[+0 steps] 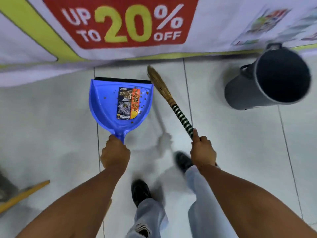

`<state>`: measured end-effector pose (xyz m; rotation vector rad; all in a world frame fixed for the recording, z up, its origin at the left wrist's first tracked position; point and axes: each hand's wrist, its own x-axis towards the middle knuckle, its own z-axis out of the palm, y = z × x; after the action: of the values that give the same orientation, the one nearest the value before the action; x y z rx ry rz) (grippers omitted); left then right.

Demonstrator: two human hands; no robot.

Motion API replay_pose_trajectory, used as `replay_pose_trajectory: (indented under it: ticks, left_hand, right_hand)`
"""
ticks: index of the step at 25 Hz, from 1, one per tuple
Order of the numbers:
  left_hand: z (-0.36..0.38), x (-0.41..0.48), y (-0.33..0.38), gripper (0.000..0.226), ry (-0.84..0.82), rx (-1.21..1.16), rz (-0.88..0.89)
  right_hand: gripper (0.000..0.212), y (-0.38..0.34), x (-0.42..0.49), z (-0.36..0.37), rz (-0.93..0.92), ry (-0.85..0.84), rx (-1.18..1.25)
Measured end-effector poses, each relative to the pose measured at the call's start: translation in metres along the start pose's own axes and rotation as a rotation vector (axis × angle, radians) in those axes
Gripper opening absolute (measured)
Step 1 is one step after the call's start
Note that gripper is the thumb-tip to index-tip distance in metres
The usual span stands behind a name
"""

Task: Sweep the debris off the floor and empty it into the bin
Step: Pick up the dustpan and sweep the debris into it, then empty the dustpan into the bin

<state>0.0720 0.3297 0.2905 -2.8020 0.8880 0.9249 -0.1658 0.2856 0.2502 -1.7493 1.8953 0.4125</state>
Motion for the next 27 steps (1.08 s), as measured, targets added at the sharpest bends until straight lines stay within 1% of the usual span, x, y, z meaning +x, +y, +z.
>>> replay_pose_trajectory:
  ticks: [3,5,7,9,10,13,15,17,19,21,24,27]
  left_hand:
    - [-0.015,-0.015,0.086,0.034,0.056,0.123,0.233]
    - [-0.008,-0.022,0.155,0.038,0.058,0.204,0.386]
    - [0.008,-0.032,0.228,0.039,0.024,0.267,0.529]
    - [0.028,-0.045,0.293,0.04,-0.084,0.281,0.645]
    - [0.041,-0.055,0.328,0.039,-0.165,0.245,0.677]
    - [0.076,-0.086,0.423,0.031,-0.411,0.134,0.705]
    - [0.097,-0.099,0.475,0.036,-0.553,0.111,0.641]
    - [0.109,-0.105,0.506,0.039,-0.669,0.037,0.5]
    - [0.112,-0.111,0.525,0.036,-0.763,-0.099,0.328]
    - [0.114,-0.115,0.53,0.032,-0.818,-0.238,0.166]
    - [0.11,-0.112,0.525,0.036,-0.898,-0.388,-0.005]
    - [0.105,-0.109,0.526,0.034,-0.89,-0.439,-0.05]
  right_hand:
    - [0.051,0.066,0.029,-0.048,0.123,-0.073,0.045]
    - [0.052,0.113,0.044,-0.07,0.139,-0.141,-0.053]
    - [0.052,0.157,0.055,-0.089,0.119,-0.215,-0.108]
    - [0.054,0.189,0.059,-0.102,0.104,-0.283,-0.072]
    - [0.056,0.205,0.062,-0.11,0.099,-0.307,-0.048]
    - [0.056,0.24,0.072,-0.13,0.079,-0.348,-0.003]
    - [0.055,0.254,0.081,-0.14,0.069,-0.356,0.023]
    - [0.056,0.258,0.089,-0.145,0.064,-0.359,0.034]
    - [0.057,0.261,0.098,-0.149,0.075,-0.376,0.075]
    - [0.056,0.26,0.107,-0.153,0.124,-0.407,0.147]
    - [0.056,0.253,0.116,-0.16,0.218,-0.429,0.246]
    - [0.053,0.243,0.123,-0.17,0.276,-0.407,0.319]
